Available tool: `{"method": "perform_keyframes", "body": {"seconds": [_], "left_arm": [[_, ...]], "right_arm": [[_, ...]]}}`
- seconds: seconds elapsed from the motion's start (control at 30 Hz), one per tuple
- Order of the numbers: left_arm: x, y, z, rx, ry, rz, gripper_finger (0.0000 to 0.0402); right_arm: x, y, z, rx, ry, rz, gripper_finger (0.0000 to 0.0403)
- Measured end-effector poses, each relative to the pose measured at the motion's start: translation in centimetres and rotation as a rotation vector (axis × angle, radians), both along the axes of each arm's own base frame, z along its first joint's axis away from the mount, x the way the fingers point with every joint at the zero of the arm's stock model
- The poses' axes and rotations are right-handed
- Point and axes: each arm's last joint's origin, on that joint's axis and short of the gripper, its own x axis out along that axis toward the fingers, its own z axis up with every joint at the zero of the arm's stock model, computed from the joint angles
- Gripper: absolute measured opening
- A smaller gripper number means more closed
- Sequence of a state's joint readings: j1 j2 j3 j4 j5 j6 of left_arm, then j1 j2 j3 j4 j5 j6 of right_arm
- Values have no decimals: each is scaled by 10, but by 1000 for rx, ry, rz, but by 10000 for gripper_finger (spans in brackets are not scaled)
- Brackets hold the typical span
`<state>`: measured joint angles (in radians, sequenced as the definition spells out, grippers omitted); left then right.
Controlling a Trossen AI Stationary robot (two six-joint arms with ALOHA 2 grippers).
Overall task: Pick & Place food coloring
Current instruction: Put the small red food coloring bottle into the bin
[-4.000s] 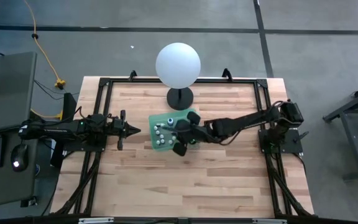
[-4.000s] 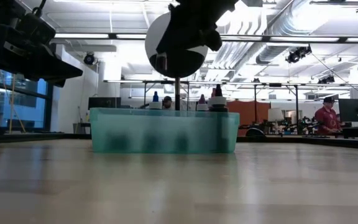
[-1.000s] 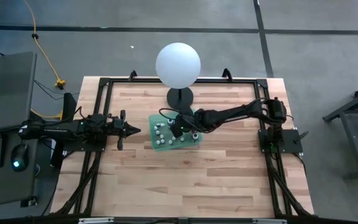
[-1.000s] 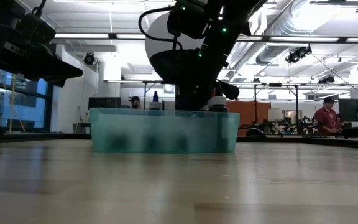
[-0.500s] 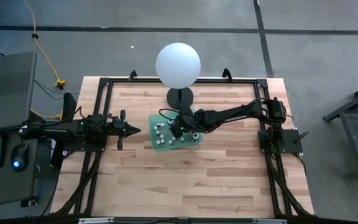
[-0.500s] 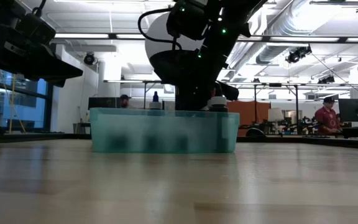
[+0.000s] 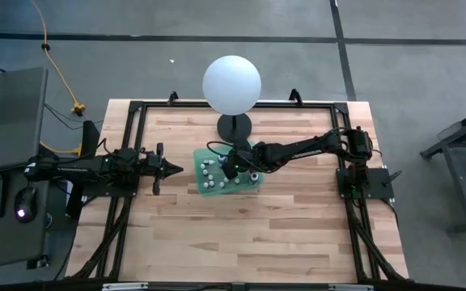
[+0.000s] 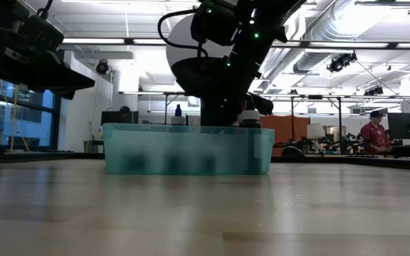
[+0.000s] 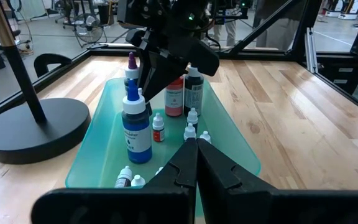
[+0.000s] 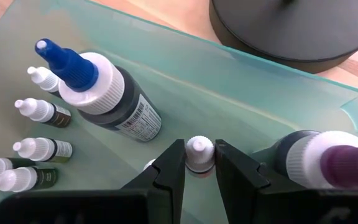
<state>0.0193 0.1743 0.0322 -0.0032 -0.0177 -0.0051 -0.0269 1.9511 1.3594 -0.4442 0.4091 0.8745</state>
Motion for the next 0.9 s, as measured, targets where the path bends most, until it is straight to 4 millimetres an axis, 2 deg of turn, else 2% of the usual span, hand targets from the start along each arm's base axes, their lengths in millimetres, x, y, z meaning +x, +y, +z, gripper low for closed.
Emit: {"method": "perform_keyframes", "body": {"seconds": [0.9], "left_arm": [[0, 0, 0, 0, 0, 0, 0]], "right_arm": [[0, 1, 0, 21, 6, 37, 79]]}}
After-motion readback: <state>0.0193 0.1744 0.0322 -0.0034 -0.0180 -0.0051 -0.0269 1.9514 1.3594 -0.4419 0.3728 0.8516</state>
